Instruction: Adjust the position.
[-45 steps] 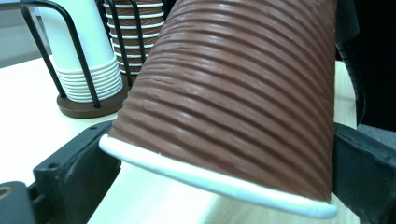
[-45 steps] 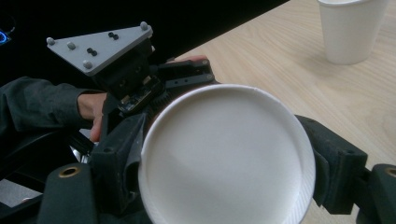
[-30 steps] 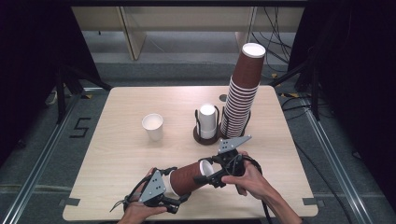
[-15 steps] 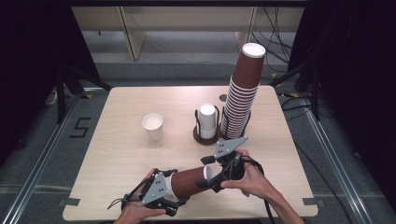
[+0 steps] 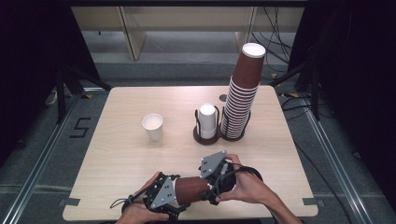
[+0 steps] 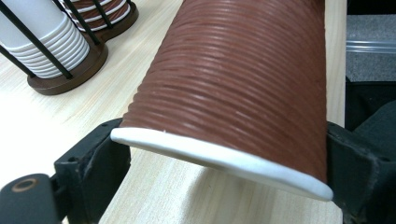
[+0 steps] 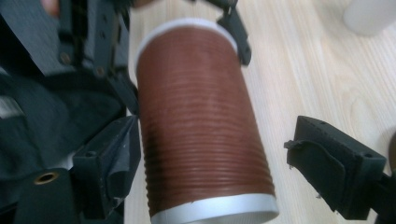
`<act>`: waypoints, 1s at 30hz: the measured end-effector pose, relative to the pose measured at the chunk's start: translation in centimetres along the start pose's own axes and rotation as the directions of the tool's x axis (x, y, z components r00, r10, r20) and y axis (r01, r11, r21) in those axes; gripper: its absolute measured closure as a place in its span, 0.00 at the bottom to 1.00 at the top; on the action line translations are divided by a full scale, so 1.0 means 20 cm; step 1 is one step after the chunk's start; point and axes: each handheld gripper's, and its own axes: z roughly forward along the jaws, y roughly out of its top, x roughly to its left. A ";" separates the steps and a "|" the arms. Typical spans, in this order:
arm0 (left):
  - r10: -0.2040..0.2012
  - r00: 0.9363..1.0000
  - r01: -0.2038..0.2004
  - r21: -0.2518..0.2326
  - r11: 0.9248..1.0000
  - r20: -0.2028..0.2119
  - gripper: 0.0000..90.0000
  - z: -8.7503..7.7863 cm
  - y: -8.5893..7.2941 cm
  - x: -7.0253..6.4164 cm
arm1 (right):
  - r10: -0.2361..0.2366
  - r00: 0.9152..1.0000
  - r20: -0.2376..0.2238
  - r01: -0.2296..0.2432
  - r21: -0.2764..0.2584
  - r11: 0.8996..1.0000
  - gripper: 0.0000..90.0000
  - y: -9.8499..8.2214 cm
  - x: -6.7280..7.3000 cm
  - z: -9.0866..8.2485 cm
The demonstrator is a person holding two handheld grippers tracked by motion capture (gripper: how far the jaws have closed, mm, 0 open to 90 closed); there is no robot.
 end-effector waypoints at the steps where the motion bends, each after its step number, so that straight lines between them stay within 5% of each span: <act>1: 0.014 1.000 -0.014 0.012 1.000 0.000 0.10 0.00 0.00 0.00 | -0.019 1.000 0.005 0.019 0.015 1.000 0.18 0.00 0.00 0.01; 8: 0.073 0.997 -0.072 0.060 0.996 -0.008 0.10 -0.02 0.02 0.00 | -0.069 0.998 0.007 0.068 0.099 0.993 0.19 0.01 0.03 0.07; 14: 0.072 0.997 -0.072 0.078 0.994 0.004 0.10 -0.02 0.02 -0.01 | -0.056 0.998 -0.004 0.056 0.132 0.990 0.20 0.00 0.05 0.10; 16: 0.077 0.997 -0.077 0.088 0.993 0.004 0.10 -0.02 0.02 -0.01 | -0.071 0.997 -0.013 0.072 0.143 0.987 0.20 -0.01 0.04 0.12; 17: 0.074 0.997 -0.074 0.086 0.994 0.005 0.10 -0.02 0.02 -0.01 | -0.115 0.993 -0.005 0.114 0.165 0.980 0.20 -0.01 0.03 0.13; 20: 0.078 0.997 -0.079 0.092 0.993 0.010 0.10 -0.01 0.02 -0.01 | -0.066 0.998 -0.016 0.067 0.165 0.984 0.21 -0.02 0.05 0.15; 30: 0.078 0.997 -0.079 0.092 0.993 0.015 0.10 -0.01 0.02 -0.02 | -0.064 0.998 -0.027 0.068 0.202 0.977 0.22 -0.03 0.05 0.19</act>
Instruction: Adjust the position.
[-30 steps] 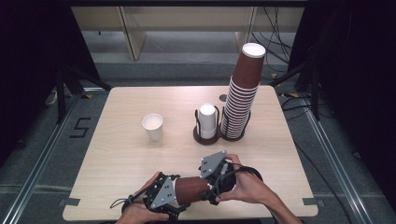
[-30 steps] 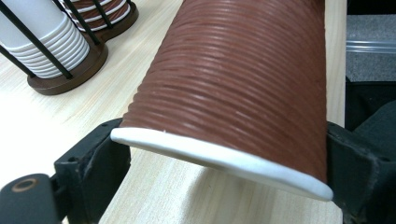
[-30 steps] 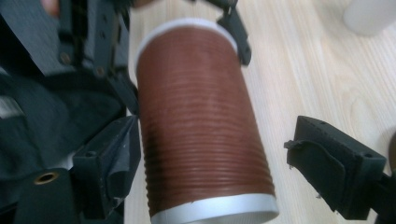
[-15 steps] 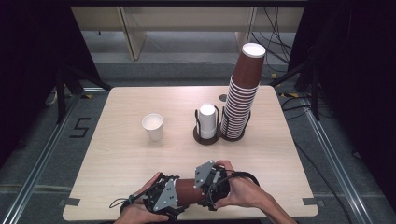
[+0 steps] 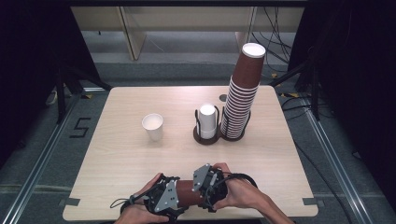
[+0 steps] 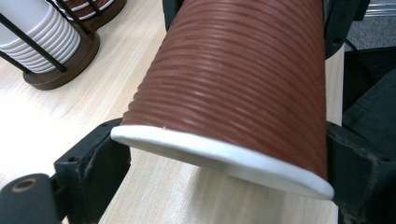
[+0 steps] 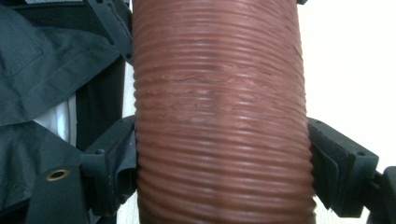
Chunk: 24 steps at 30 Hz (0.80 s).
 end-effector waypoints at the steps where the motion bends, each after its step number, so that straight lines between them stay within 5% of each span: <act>1: 0.000 1.000 0.000 0.000 1.000 0.000 0.10 0.00 0.00 0.00 | 0.000 1.000 0.000 0.000 0.000 1.000 0.22 0.00 0.00 0.00; 7: 0.001 1.000 -0.001 0.005 1.000 0.012 0.09 0.00 0.00 0.00 | -0.009 1.000 -0.013 0.009 -0.002 1.000 0.25 -0.01 0.00 0.01; 11: -0.024 1.000 0.024 -0.044 0.999 0.001 0.05 0.01 -0.01 0.00 | -0.049 0.999 -0.009 0.049 -0.014 0.999 0.25 -0.02 -0.03 0.01; 15: -0.070 0.997 0.071 -0.107 0.992 0.012 0.05 0.00 -0.02 0.01 | -0.028 0.999 -0.021 0.027 -0.048 0.998 0.25 -0.04 -0.04 -0.02; 16: -0.071 0.997 0.072 -0.118 0.990 0.017 0.05 0.00 -0.02 0.02 | 0.009 0.999 -0.043 -0.013 -0.082 0.997 0.26 -0.06 -0.05 -0.03; 20: -0.081 0.996 0.084 -0.144 0.986 0.030 0.06 -0.01 -0.02 0.02 | -0.043 0.998 -0.047 0.038 -0.104 0.994 0.26 -0.08 -0.07 -0.04; 23: -0.105 0.994 0.110 -0.155 0.982 0.040 0.11 -0.03 -0.04 0.04 | -0.009 1.000 -0.026 0.007 -0.093 0.996 0.26 -0.10 -0.07 -0.05; 24: -0.121 0.992 0.126 -0.189 0.974 0.039 0.14 -0.04 -0.05 0.04 | -0.040 0.999 -0.027 0.037 -0.112 0.993 0.26 -0.11 -0.09 -0.05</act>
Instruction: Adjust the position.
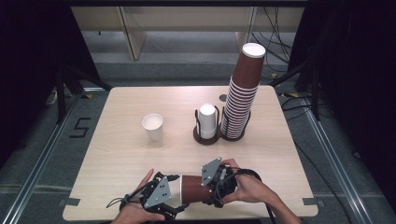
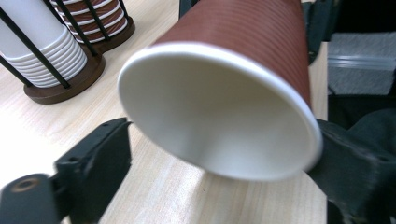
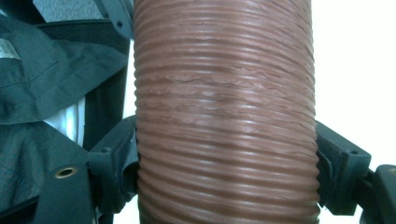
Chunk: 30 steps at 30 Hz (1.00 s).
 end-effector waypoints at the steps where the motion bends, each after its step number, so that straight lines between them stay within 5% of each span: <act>1: -0.008 1.000 0.008 -0.002 1.000 -0.006 0.16 -0.01 0.00 0.01 | 0.042 0.999 -0.010 -0.042 -0.005 0.999 0.26 -0.01 0.00 -0.01; 2: -0.034 0.999 0.033 -0.020 0.999 -0.011 0.16 -0.01 0.00 0.01 | 0.025 1.000 0.011 -0.025 -0.017 1.000 0.26 -0.02 -0.01 -0.03; 7: -0.111 0.994 0.111 -0.077 0.991 -0.003 0.16 -0.02 0.00 0.04 | 0.085 0.996 0.018 -0.083 -0.103 0.991 0.25 -0.06 -0.06 -0.08; 8: -0.149 0.989 0.148 -0.099 0.984 -0.001 0.16 -0.03 0.00 0.05 | 0.127 0.992 0.008 -0.124 -0.157 0.980 0.25 -0.09 -0.07 -0.10; 13: -0.211 0.977 0.209 -0.143 0.968 -0.001 0.16 -0.04 -0.01 0.07 | 0.152 0.988 -0.033 -0.156 -0.237 0.959 0.25 -0.12 -0.09 -0.13; 19: -0.227 0.974 0.225 -0.143 0.964 0.001 0.16 -0.03 -0.01 0.07 | 0.129 0.990 -0.056 -0.139 -0.258 0.956 0.25 -0.13 -0.09 -0.11; 23: -0.262 0.965 0.263 -0.167 0.950 0.025 0.16 -0.02 -0.01 0.07 | 0.120 0.990 -0.080 -0.137 -0.272 0.952 0.25 -0.12 -0.09 -0.10; 30: -0.259 0.965 0.261 -0.159 0.952 0.035 0.16 -0.02 -0.01 0.07 | 0.110 0.989 -0.100 -0.135 -0.289 0.948 0.25 -0.13 -0.09 -0.09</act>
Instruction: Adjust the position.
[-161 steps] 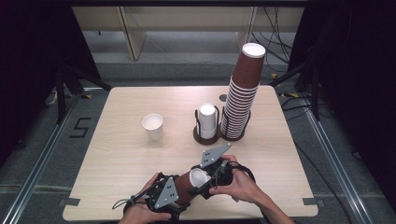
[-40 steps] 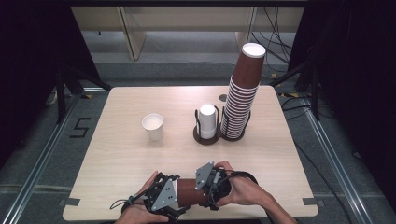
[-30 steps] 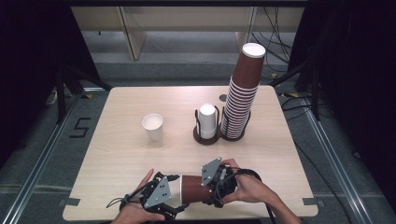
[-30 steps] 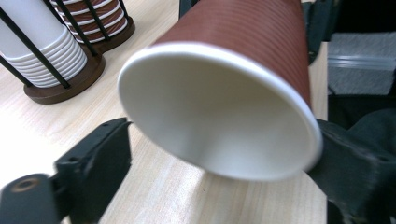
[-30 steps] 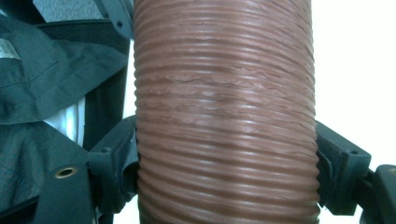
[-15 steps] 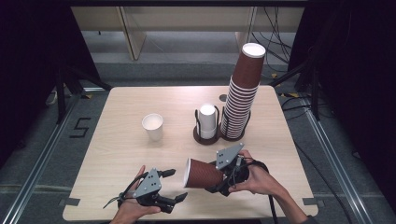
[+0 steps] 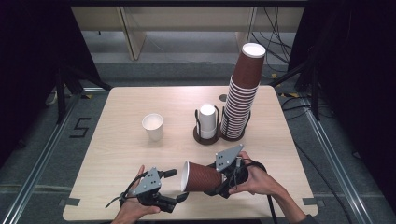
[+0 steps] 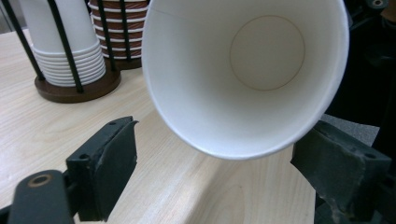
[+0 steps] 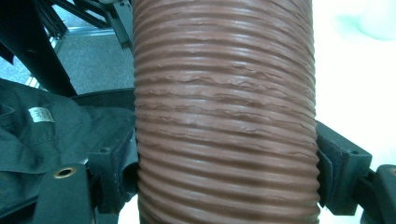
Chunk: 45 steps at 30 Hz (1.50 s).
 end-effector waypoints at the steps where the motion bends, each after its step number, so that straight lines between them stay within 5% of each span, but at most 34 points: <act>1: 0.014 1.000 -0.014 0.004 1.000 0.002 0.14 0.00 0.00 0.00 | -0.009 1.000 -0.009 0.009 0.002 1.000 0.25 0.00 0.00 0.00; 18: 0.020 0.998 -0.019 -0.019 1.000 0.065 0.06 0.03 0.00 -0.02 | -0.030 0.996 -0.086 0.028 -0.019 0.999 0.25 0.00 0.01 0.05; 45: 0.001 0.993 0.008 -0.079 0.997 0.117 0.04 0.03 0.00 -0.02 | -0.049 0.991 -0.124 0.049 0.003 0.999 0.25 0.00 0.01 0.14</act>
